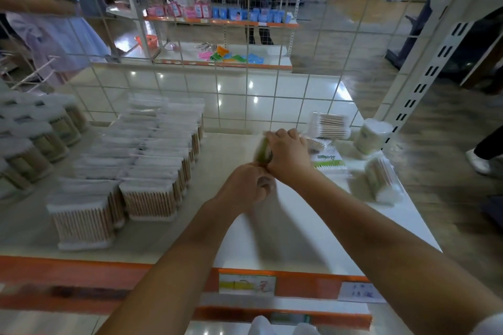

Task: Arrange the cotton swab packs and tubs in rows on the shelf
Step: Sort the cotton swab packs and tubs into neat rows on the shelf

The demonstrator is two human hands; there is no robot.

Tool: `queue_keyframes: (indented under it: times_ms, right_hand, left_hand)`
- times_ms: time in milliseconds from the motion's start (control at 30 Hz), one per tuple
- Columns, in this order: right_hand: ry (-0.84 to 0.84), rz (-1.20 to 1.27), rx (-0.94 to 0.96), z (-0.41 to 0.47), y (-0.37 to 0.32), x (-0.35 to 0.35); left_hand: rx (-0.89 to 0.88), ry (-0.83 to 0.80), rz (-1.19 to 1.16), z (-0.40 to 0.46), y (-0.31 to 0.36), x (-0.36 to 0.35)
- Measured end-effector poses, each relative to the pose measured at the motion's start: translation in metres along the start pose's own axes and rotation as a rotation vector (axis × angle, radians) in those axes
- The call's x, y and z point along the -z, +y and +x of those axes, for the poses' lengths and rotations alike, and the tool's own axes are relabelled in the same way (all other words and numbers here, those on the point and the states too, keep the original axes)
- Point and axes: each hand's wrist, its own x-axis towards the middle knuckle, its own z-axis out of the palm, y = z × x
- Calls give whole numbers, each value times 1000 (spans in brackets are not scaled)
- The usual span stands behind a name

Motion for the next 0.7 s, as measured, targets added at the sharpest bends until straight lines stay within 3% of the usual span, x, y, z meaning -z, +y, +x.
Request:
queue_keyframes:
  times_ms: [100,233,400,567,700]
  right_hand:
    - [47,82,26,-8,0,6]
    - [120,402,-48,-17,7,21]
    - [180,989,-308,-44,14,33]
    - [231,1359,-299,-87,5,30]
    - [264,1496,-304,-96,1,33]
  left_hand:
    - [-2,52,-59,-5,-5,2]
    - [126,141,-178,-9,-10,8]
    - [355,352,-779,-14,-1,17]
    - [285,182,-1121,-24,14,26]
    - [254,143,-1173,-30,19,27]
